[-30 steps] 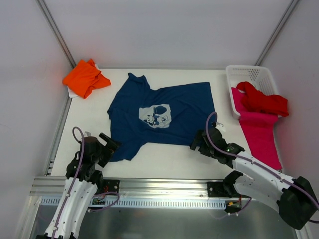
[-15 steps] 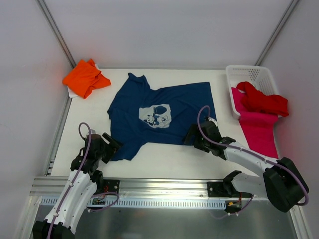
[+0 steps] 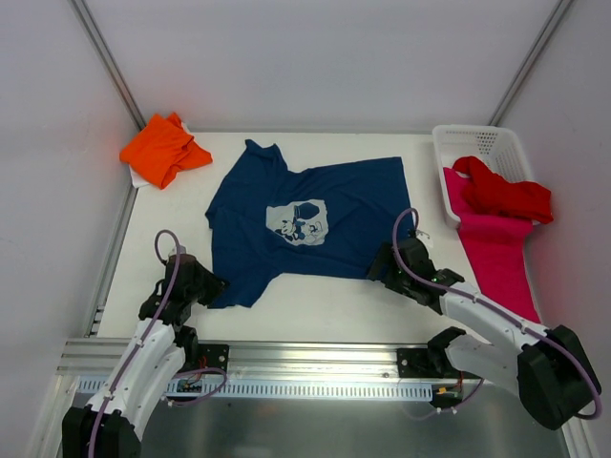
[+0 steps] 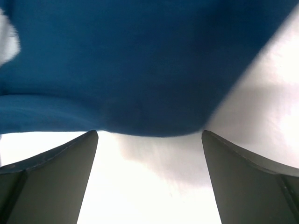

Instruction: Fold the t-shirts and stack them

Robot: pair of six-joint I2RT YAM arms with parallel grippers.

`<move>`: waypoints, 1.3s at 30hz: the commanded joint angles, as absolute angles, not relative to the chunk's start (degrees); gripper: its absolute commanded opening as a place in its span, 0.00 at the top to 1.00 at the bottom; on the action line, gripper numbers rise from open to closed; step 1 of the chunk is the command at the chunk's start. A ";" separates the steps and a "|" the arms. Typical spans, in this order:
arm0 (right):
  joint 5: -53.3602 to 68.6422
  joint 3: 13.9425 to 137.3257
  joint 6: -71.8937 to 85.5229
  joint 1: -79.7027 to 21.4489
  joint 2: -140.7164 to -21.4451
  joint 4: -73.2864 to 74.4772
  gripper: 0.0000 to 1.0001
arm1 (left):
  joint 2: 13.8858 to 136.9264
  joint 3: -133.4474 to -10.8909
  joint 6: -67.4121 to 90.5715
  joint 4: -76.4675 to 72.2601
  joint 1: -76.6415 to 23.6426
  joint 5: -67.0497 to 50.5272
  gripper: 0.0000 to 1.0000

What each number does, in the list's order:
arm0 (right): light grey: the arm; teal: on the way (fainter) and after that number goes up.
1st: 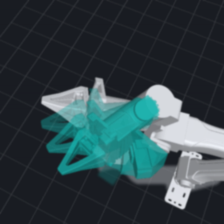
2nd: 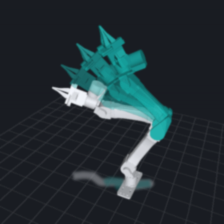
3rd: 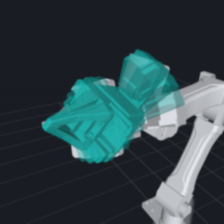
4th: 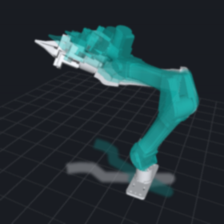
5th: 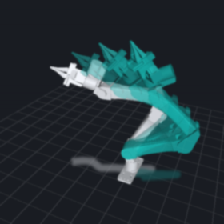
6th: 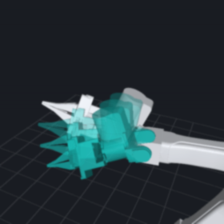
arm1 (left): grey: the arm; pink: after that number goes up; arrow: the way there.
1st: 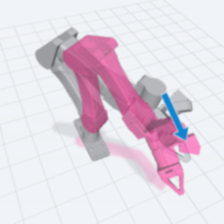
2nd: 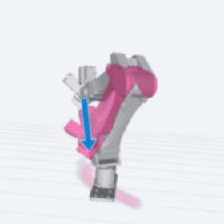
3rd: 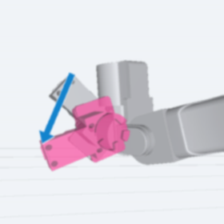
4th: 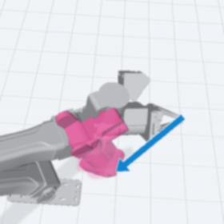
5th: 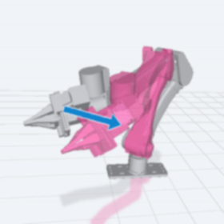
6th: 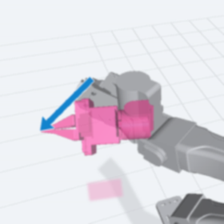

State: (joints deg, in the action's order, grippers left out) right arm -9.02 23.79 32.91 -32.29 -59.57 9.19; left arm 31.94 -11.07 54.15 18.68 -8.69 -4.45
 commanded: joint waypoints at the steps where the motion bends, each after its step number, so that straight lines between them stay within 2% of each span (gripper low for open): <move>1: -15.63 22.33 32.78 -31.82 -55.65 20.82 0.00 | 32.52 -11.07 52.91 16.44 -9.32 -5.53 1.00; 8: -20.39 20.04 34.10 -31.11 -45.63 26.45 0.01 | 31.81 -10.72 53.61 16.43 -11.42 -3.43 1.00; 14: -20.39 22.58 33.49 -31.11 -42.98 27.86 0.01 | 35.33 -9.93 54.93 16.08 -13.88 -2.81 1.00; 19: -21.44 28.73 28.93 -31.11 -44.11 27.69 0.01 | 39.81 -8.26 59.06 16.96 -20.29 -1.06 1.00; 25: -23.73 44.98 19.17 -30.50 -55.26 27.16 0.01 | 40.79 -7.47 63.45 20.47 -27.58 -0.35 1.00; 28: -20.58 51.93 16.62 -27.96 -65.96 26.02 0.01 | 36.58 -8.78 65.39 27.82 -31.27 1.21 1.00; 32: -11.44 56.24 16.17 -22.95 -76.43 22.24 0.01 | 27.19 -15.00 68.72 39.68 -34.18 5.26 1.00; 39: -9.41 58.54 18.80 -19.43 -86.13 20.22 0.00 | 21.53 -26.18 69.70 53.15 -36.04 6.95 1.00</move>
